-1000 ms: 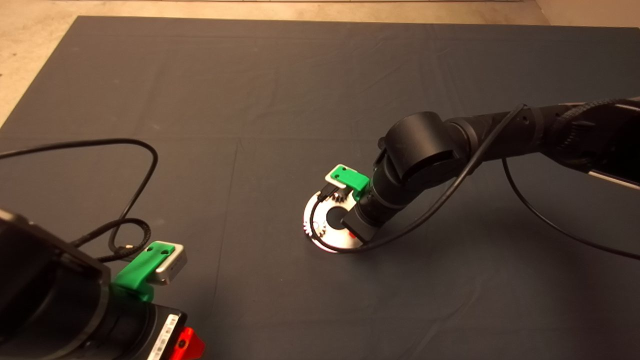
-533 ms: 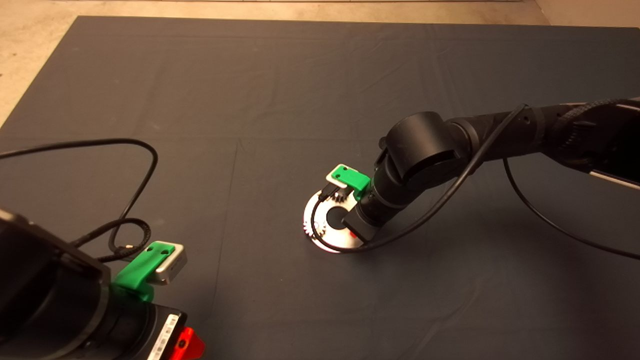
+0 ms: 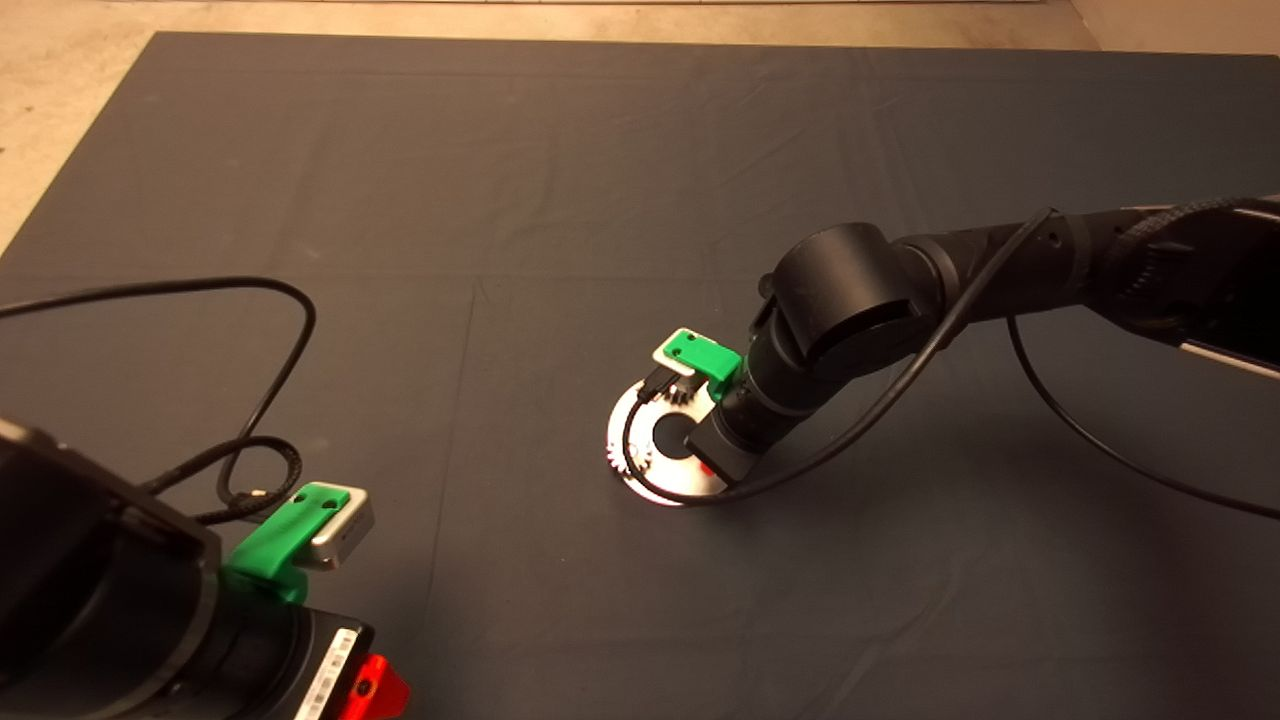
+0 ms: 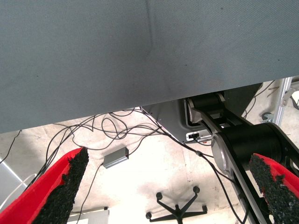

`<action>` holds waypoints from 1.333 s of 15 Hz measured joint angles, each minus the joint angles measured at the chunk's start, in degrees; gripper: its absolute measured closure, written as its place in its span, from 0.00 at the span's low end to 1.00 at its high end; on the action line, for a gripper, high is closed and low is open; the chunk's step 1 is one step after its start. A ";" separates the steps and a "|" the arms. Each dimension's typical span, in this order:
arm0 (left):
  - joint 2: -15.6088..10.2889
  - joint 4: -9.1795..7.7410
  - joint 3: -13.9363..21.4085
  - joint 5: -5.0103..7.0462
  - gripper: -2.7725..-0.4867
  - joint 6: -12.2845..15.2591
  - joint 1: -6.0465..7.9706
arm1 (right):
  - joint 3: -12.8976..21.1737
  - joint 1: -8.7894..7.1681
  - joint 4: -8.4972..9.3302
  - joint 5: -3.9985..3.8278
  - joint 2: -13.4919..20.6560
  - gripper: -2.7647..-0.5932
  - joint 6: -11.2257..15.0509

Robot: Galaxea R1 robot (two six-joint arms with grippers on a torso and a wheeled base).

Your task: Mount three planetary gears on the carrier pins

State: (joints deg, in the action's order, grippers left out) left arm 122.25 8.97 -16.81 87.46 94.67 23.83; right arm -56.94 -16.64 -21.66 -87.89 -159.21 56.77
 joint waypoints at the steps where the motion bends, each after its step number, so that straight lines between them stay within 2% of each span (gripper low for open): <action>1: 0.00 0.00 0.00 0.00 0.13 0.00 0.00 | 0.00 0.00 0.00 0.02 0.00 0.83 0.00; 14: 0.02 0.00 0.00 -0.02 0.13 0.00 0.00 | 0.00 -0.05 0.00 0.02 -0.02 0.83 -0.02; 20: 0.14 0.01 0.00 0.00 0.13 0.00 0.00 | 0.00 -0.72 0.00 0.00 0.00 0.83 -0.08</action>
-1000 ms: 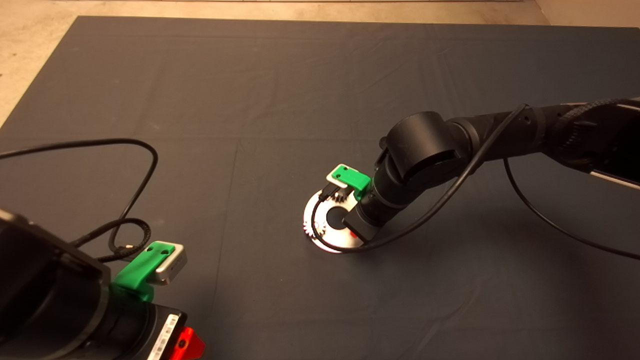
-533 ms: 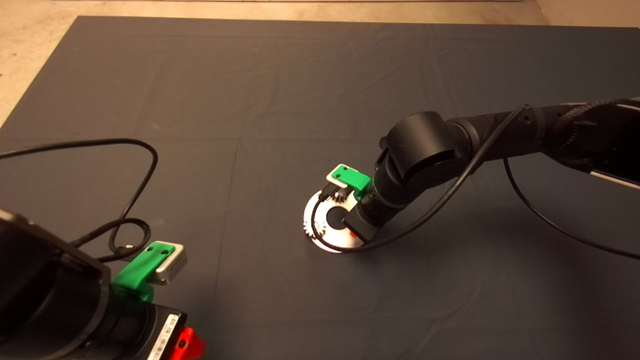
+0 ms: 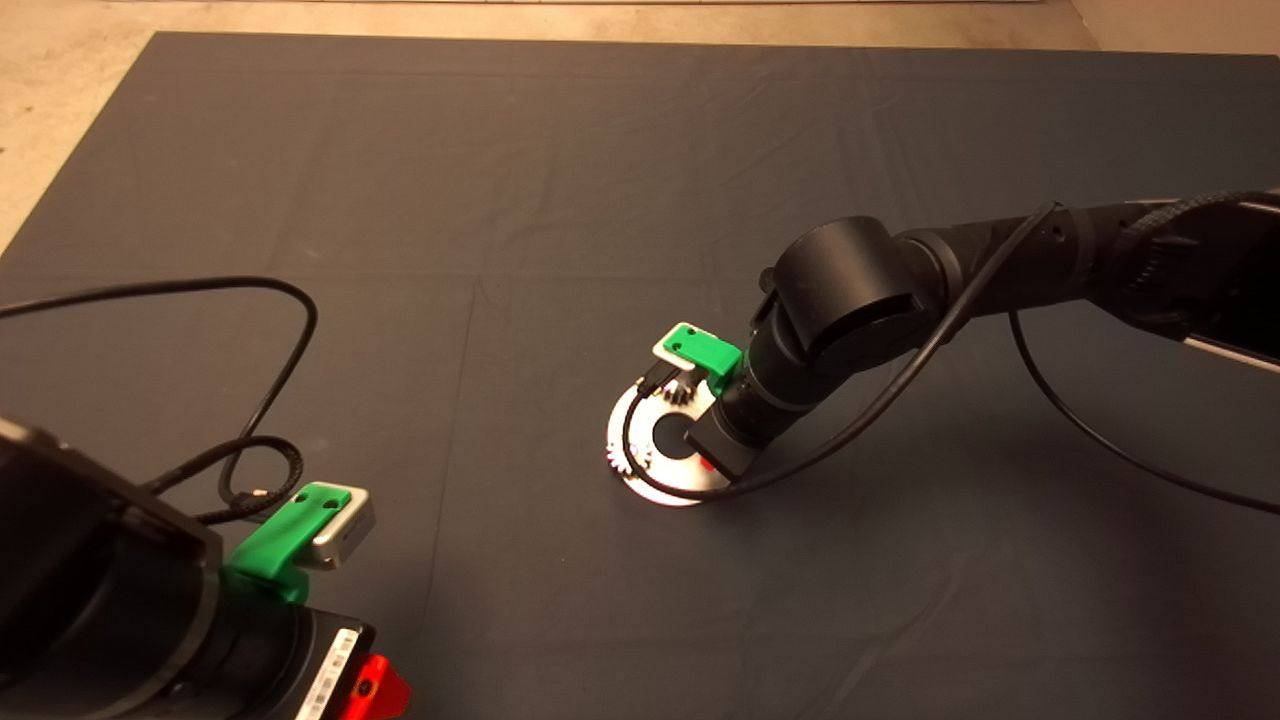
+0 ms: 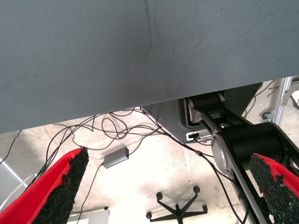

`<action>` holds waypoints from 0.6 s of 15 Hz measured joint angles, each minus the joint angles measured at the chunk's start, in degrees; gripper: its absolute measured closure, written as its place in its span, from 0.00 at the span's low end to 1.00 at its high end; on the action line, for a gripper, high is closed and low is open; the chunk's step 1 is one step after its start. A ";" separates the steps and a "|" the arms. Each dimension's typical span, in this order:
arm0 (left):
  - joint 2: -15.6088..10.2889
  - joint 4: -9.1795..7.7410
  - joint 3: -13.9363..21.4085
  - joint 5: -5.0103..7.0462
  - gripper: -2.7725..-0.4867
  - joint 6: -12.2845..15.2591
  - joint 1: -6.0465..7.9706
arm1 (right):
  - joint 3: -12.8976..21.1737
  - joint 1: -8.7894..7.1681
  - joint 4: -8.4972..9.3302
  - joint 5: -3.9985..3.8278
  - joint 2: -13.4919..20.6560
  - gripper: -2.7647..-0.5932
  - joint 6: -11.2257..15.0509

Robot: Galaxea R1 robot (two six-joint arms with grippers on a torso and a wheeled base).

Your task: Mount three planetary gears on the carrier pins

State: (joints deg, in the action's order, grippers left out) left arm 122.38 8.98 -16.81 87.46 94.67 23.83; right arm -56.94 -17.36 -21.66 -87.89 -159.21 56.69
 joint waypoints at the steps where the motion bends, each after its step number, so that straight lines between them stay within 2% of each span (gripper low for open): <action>1: 0.00 -0.01 0.00 0.00 0.13 0.00 0.00 | 0.00 0.02 0.00 0.02 0.02 0.83 -0.02; 9: 0.00 -0.01 0.00 0.00 0.13 0.00 0.00 | 0.35 0.02 0.00 0.05 0.30 0.83 -0.06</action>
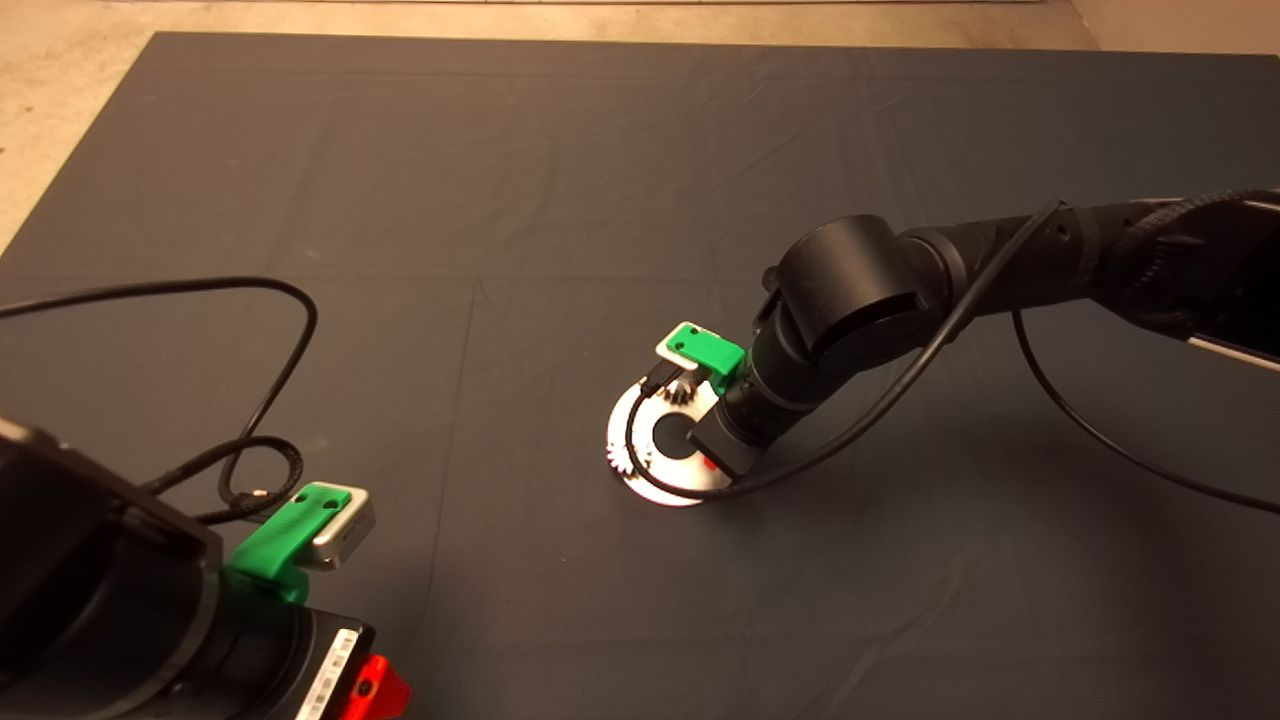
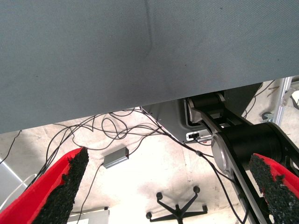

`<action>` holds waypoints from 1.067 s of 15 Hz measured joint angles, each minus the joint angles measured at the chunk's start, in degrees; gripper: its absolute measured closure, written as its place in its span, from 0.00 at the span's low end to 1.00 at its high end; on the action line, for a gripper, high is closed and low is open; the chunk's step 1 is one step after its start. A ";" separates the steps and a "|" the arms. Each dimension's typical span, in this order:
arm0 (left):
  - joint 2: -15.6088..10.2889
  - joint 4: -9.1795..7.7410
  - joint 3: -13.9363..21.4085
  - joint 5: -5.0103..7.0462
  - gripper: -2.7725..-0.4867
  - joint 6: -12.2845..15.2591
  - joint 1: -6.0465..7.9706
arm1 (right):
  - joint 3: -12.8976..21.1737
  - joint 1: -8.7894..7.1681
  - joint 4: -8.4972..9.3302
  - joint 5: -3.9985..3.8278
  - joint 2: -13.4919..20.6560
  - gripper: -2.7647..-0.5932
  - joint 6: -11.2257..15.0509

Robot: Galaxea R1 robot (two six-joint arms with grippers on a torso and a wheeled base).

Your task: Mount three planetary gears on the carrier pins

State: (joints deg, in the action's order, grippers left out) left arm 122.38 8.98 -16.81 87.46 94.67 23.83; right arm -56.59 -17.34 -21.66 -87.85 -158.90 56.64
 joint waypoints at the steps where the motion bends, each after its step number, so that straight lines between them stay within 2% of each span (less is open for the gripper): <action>1: 0.00 0.00 0.00 0.00 0.13 0.00 0.00 | 0.15 0.02 0.00 -0.02 0.00 0.83 0.00; 16: 0.00 0.00 0.00 0.00 0.13 0.00 0.00 | 0.44 0.02 0.00 -0.07 0.69 0.83 0.00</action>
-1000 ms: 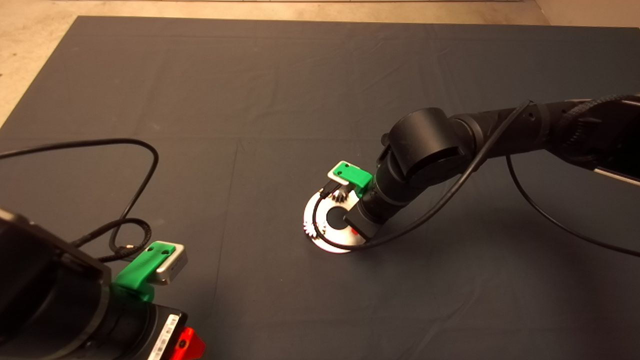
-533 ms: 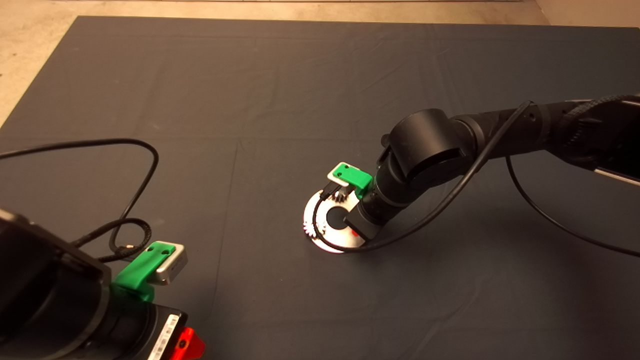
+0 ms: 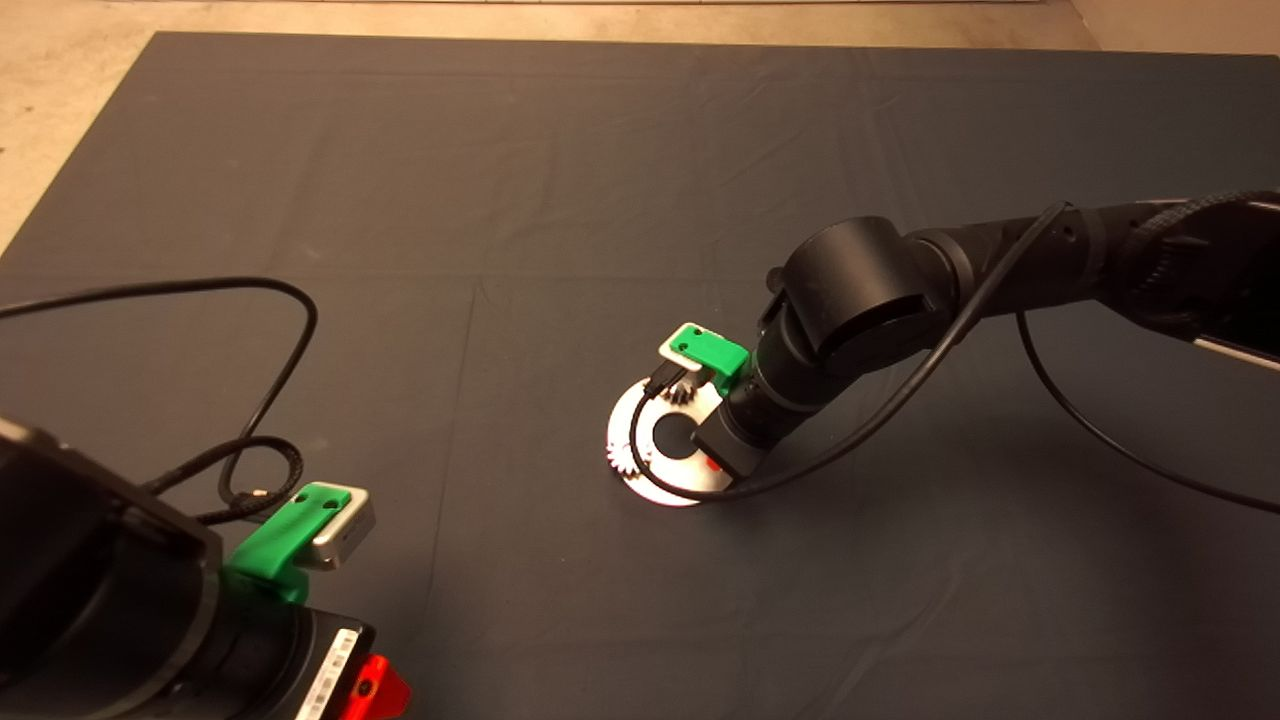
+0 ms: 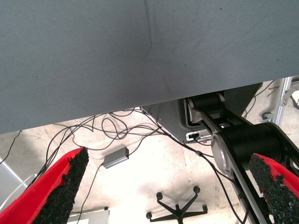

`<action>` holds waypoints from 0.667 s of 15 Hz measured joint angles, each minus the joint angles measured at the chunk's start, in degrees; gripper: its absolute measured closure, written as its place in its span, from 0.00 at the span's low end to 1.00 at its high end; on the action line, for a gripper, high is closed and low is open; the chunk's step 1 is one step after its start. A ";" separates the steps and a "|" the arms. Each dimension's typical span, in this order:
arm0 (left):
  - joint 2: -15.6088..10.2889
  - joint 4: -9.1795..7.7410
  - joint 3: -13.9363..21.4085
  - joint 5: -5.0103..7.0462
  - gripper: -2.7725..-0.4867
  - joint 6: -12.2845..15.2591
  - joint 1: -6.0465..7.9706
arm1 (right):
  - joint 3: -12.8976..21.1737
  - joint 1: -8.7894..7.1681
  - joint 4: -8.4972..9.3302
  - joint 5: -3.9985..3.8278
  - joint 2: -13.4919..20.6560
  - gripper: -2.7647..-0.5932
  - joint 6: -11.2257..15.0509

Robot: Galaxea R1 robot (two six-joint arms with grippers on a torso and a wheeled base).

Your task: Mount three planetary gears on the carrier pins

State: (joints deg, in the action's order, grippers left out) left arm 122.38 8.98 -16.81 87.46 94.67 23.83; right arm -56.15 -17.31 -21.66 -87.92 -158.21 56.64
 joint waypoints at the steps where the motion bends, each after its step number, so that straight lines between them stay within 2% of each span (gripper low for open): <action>1: 0.00 0.00 0.00 0.00 0.13 0.00 -0.01 | 0.00 0.00 0.00 0.02 0.02 0.83 -0.02; 10: 0.00 0.00 0.00 0.00 0.13 -0.02 0.00 | 0.04 0.01 0.00 0.05 0.62 0.83 -0.28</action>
State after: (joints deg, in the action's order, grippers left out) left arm 122.38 8.97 -16.81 87.45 94.65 23.83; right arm -56.11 -17.30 -21.66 -87.87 -157.59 56.36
